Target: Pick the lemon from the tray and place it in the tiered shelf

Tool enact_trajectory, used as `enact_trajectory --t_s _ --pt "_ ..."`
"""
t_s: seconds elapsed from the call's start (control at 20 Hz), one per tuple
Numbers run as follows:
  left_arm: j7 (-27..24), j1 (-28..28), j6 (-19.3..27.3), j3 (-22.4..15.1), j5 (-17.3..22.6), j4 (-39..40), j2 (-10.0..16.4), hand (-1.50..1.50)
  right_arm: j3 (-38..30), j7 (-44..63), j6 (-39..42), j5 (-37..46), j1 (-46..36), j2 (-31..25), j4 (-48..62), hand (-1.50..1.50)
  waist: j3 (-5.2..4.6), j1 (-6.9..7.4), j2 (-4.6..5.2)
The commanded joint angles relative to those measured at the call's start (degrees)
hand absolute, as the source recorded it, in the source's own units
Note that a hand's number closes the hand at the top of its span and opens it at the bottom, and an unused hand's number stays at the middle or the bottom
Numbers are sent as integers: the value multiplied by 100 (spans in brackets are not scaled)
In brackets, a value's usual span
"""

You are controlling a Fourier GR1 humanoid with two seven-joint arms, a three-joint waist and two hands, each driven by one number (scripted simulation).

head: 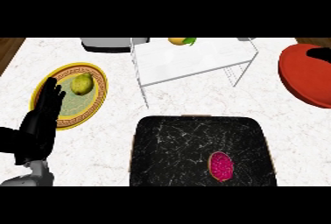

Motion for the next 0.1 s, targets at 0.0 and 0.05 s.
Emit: enact_trajectory --t_s 0.0,0.05 --pt "-363 -2 86 -134 -185 404 -200 0 -334 -521 374 -590 773 -74 -315 -150 0 15 18" --pt "7 -427 102 35 -46 410 -99 0 -393 159 586 -738 452 -464 -538 -150 -2 15 14"
